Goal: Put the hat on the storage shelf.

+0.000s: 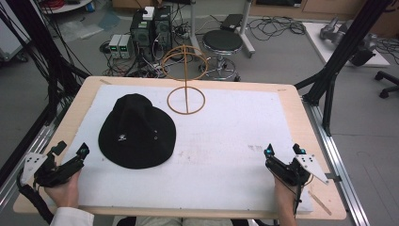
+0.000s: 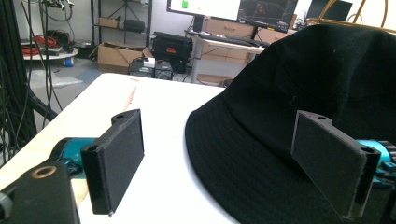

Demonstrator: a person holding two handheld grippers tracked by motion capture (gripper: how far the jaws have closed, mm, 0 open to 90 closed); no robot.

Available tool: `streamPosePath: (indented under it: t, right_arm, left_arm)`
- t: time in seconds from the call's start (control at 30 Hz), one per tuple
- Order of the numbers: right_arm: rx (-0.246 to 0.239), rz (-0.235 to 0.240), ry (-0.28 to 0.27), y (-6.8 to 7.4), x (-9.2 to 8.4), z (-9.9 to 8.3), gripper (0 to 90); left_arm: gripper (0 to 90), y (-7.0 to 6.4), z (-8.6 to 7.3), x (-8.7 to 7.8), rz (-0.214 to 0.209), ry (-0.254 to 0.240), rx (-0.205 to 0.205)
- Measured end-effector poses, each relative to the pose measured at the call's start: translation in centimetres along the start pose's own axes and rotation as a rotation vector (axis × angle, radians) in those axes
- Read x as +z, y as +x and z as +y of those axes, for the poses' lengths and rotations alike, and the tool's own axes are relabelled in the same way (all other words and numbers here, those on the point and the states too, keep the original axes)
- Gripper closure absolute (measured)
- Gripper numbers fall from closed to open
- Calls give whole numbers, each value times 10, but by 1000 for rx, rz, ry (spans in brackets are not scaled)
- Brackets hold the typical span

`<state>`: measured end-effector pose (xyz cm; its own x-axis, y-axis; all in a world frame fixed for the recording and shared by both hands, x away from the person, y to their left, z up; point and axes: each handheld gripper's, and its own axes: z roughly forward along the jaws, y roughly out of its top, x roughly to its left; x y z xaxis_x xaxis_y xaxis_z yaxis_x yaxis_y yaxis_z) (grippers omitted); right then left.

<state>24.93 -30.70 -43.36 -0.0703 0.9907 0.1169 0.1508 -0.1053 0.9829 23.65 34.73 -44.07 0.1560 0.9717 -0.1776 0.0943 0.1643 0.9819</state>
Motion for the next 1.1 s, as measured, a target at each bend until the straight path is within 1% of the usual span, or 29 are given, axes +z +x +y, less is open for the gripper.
streamPosePath:
  t: [0.27,0.5,0.9,0.97,1.03,1.07,1.1]
  right_arm:
    - [9,2,-2,0,-1,0,59]
    - [14,1,3,-1,-1,0,59]
    - [7,2,2,0,-1,0,59]
    - [0,-1,7,0,-1,0,59]
    - [-30,-4,19,3,-1,2,60]
    - [-30,-4,19,3,-1,2,60]
    - [-41,2,17,6,-1,3,60]
  left_arm:
    - [175,1,0,-1,2,-4,-11]
    - [174,1,0,-1,4,-3,-9]
    - [174,1,0,-1,3,-2,-11]
    - [174,0,0,-1,1,0,-5]
    - [175,-2,2,-1,2,5,15]
    - [175,-3,3,0,-1,4,22]
    - [174,-4,5,0,-6,2,31]
